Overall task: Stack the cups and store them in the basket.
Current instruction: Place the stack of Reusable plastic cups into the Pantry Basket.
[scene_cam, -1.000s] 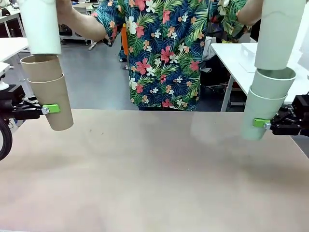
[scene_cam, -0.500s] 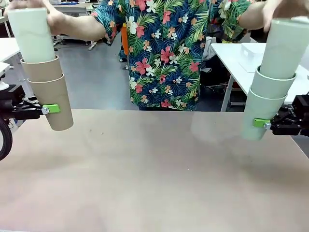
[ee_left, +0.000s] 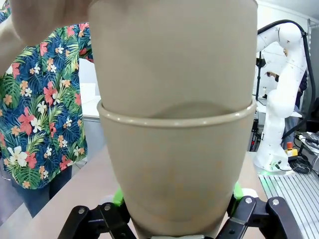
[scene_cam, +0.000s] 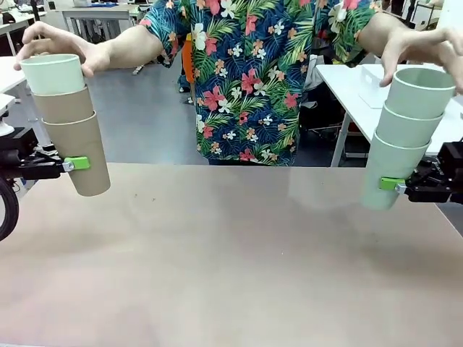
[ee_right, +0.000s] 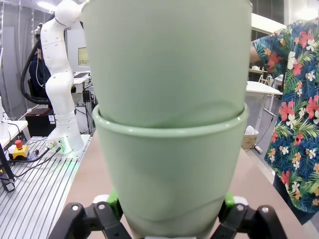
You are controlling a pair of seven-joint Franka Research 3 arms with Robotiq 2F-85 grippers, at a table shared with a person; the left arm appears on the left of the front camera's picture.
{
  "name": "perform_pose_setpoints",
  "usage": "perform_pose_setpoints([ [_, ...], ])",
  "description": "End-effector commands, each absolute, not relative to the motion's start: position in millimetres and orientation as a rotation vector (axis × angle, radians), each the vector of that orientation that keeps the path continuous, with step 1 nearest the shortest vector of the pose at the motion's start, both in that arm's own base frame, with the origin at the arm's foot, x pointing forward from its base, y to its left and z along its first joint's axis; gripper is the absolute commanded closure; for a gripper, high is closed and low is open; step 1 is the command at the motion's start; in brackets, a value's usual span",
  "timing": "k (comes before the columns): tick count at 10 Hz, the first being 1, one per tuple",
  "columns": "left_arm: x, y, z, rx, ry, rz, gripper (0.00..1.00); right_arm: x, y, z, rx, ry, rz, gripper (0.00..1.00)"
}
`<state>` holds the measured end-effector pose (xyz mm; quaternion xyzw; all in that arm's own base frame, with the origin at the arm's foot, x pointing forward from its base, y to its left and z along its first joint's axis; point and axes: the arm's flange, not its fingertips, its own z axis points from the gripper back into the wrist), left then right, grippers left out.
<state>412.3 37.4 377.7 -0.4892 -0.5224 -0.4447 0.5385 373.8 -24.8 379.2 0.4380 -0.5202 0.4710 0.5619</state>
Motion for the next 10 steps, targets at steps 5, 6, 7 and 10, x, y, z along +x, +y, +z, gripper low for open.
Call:
perform_pose_setpoints([
  [5,411.5,36.8,382.3,-1.164,-1.251,-1.067,0.15,373.6,-24.9,382.2,1.024,-1.233,1.117,0.15],
  [6,411.5,36.8,382.3,-1.164,-1.251,-1.067,0.15,373.6,-24.9,382.2,1.024,-1.233,1.117,0.15],
  [7,411.5,36.8,382.3,-1.164,-1.251,-1.067,0.15,373.6,-24.9,382.2,1.024,-1.233,1.117,0.15],
  [10,411.5,36.8,382.3,-1.164,-1.251,-1.067,0.15,373.6,-24.9,382.2,1.024,-1.233,1.117,0.15],
])
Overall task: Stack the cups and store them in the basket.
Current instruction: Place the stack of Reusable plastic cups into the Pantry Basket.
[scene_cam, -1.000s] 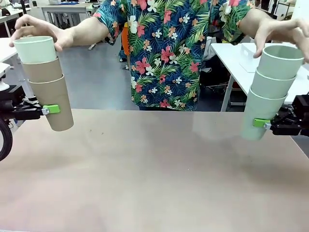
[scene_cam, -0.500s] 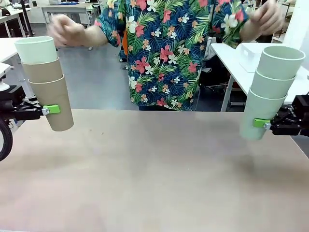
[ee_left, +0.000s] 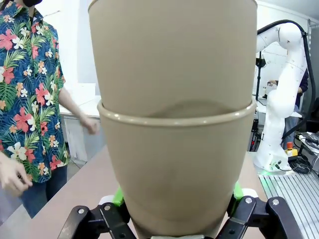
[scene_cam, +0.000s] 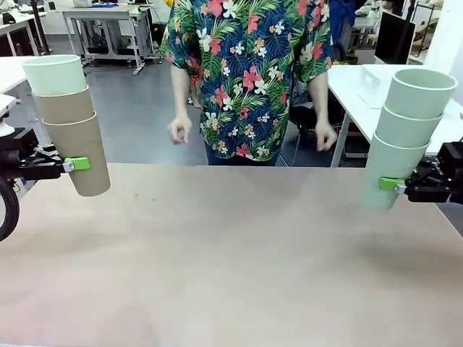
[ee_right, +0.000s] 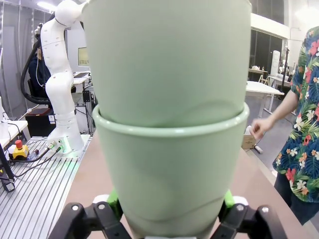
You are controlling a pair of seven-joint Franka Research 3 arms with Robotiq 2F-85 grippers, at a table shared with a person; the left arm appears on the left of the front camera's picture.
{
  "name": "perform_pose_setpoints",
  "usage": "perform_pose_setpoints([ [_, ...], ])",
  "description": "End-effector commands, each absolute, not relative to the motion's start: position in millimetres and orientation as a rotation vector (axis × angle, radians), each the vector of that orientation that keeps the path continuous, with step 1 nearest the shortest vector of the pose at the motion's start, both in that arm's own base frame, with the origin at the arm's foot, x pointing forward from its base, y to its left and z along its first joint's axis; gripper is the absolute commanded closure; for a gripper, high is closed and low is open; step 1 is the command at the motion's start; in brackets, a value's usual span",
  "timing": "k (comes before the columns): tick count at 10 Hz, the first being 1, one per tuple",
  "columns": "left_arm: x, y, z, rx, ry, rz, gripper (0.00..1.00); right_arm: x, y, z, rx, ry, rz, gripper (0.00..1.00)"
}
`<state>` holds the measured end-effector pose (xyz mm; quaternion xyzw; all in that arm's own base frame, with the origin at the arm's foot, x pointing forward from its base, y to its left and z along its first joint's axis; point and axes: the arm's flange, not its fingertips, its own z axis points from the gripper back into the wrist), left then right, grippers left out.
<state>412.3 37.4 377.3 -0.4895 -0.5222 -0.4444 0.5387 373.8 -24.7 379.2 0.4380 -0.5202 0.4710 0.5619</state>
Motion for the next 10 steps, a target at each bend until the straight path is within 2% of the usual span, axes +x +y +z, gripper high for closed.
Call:
perform_pose_setpoints([
  [1,411.5,36.8,382.3,-1.164,-1.251,-1.067,0.15,373.6,-24.9,382.2,1.024,-1.233,1.117,0.15],
  [10,411.5,36.8,382.3,-1.164,-1.251,-1.067,0.15,373.6,-24.9,382.2,1.024,-1.233,1.117,0.15],
])
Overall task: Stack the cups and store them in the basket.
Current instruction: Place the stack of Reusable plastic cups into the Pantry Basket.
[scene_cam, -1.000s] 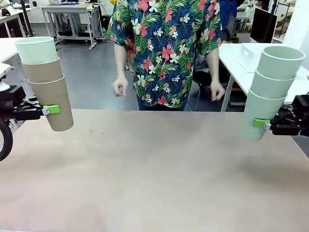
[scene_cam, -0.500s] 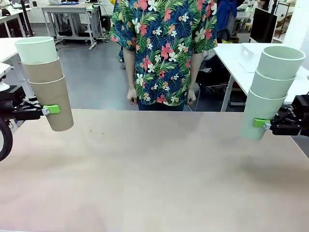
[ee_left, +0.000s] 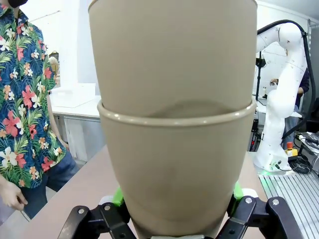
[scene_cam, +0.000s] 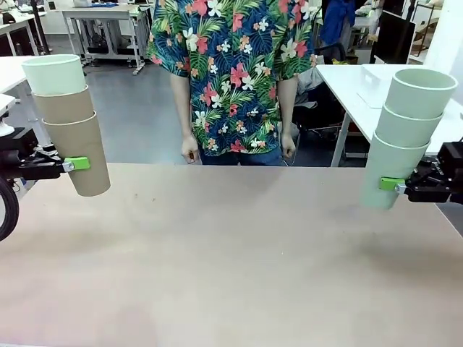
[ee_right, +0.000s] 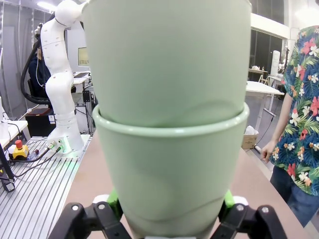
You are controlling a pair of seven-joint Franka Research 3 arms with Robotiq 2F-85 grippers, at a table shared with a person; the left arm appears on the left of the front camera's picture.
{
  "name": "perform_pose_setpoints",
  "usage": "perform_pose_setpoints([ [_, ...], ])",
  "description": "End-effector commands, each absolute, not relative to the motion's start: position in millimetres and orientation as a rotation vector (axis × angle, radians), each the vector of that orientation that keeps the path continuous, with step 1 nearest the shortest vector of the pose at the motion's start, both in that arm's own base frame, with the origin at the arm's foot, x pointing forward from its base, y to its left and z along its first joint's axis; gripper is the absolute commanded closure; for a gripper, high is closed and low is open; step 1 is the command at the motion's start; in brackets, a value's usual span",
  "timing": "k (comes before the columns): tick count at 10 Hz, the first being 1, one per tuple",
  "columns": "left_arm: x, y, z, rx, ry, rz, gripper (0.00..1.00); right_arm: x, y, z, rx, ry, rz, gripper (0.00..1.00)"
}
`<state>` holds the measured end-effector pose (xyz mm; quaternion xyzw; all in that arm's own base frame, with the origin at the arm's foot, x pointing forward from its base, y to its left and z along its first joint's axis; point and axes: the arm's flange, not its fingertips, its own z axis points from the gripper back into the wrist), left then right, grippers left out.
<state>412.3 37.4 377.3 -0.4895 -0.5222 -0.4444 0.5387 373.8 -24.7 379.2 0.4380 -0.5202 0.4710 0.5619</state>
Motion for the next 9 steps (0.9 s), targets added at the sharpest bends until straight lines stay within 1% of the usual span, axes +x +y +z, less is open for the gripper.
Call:
perform_pose_setpoints([
  [1,411.5,36.8,382.3,-1.164,-1.251,-1.067,0.15,373.6,-24.9,382.2,1.024,-1.233,1.117,0.15],
  [9,411.5,36.8,382.3,-1.164,-1.251,-1.067,0.15,373.6,-24.9,382.2,1.024,-1.233,1.117,0.15],
])
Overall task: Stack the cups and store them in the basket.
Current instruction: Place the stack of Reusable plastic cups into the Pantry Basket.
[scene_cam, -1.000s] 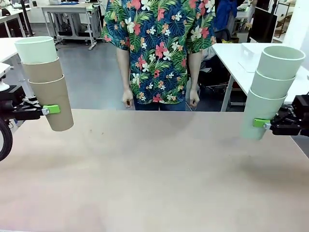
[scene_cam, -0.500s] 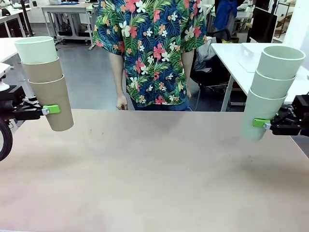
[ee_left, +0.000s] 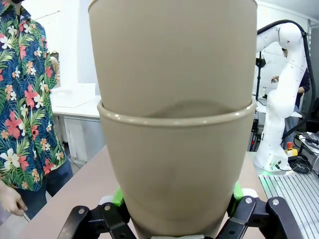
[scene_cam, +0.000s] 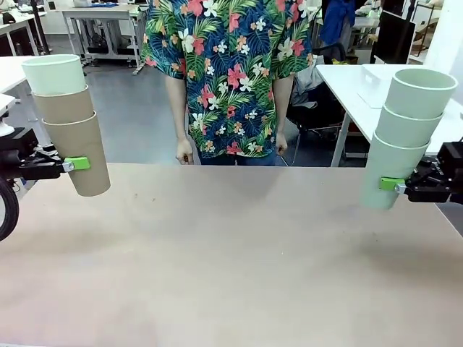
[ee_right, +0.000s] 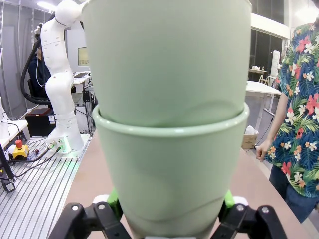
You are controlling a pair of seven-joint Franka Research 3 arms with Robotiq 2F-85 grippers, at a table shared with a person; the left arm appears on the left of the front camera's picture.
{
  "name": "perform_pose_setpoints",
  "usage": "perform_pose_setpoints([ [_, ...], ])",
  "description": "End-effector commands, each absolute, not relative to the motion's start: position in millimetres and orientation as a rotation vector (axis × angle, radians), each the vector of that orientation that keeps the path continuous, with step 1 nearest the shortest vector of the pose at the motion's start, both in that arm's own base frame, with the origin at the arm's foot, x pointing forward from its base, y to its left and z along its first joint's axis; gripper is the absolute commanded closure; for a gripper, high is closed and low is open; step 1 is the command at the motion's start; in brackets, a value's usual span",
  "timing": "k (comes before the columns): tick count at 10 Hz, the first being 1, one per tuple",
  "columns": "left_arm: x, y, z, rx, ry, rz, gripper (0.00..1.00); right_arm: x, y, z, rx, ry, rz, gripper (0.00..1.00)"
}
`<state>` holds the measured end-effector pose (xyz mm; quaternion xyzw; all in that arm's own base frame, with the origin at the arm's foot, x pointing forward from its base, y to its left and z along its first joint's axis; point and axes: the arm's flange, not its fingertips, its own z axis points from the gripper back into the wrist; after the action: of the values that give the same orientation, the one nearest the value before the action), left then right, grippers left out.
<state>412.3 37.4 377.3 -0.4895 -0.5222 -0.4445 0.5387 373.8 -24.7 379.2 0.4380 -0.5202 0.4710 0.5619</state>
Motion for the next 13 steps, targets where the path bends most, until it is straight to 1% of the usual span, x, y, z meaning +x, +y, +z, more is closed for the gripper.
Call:
perform_pose_setpoints([
  [1,411.5,36.8,382.3,-1.164,-1.251,-1.067,0.15,373.6,-24.9,382.2,1.024,-1.233,1.117,0.15],
  [13,411.5,36.8,382.3,-1.164,-1.251,-1.067,0.15,373.6,-24.9,382.2,1.024,-1.233,1.117,0.15],
])
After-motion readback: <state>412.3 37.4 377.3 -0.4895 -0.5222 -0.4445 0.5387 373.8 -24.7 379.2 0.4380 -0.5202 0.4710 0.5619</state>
